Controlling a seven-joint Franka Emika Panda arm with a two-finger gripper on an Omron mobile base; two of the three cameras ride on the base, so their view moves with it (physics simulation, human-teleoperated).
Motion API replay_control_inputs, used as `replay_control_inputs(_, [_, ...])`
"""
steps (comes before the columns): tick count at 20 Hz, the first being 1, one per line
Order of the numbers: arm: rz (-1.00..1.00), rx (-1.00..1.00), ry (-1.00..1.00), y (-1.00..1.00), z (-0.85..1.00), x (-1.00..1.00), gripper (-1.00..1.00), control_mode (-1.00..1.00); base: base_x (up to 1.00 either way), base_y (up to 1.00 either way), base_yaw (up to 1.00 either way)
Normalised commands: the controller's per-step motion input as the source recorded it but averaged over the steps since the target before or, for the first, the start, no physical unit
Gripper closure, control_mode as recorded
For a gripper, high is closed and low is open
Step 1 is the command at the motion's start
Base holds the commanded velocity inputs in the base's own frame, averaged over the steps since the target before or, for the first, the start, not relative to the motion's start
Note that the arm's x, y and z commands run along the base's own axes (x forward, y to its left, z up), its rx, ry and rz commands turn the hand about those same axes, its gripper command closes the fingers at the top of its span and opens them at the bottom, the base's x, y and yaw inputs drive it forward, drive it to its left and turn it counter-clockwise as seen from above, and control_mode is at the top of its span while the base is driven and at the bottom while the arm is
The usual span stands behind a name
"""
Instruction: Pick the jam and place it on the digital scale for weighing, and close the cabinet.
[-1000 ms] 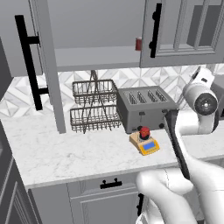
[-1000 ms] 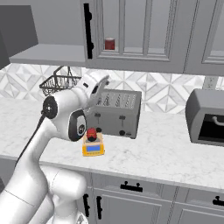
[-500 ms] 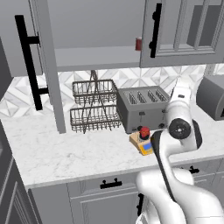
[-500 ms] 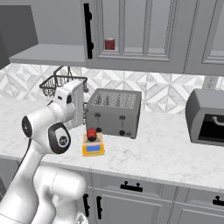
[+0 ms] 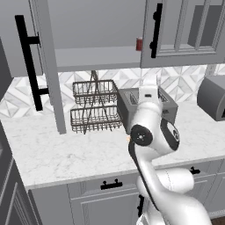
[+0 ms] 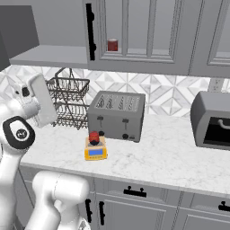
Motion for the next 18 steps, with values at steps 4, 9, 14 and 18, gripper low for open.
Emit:
replay_control_inputs(4, [0.00,-0.22,-0.14,0.78,-0.25,-0.01,-1.00,-1.00,0.00,0.00,0.00])
replay_control_inputs(9, [0.00,-0.18,-0.25,0.68,-0.11,-0.03,-1.00,-1.00,0.00,0.00,0.00])
replay_control_inputs(14, [0.00,-0.15,-0.26,0.64,0.00,-0.22,-1.00,-1.00,0.00,0.00,0.00])
replay_control_inputs(18, [0.01,-0.09,-0.17,0.54,-0.13,0.00,-1.00,-1.00,0.00,0.00,0.00])
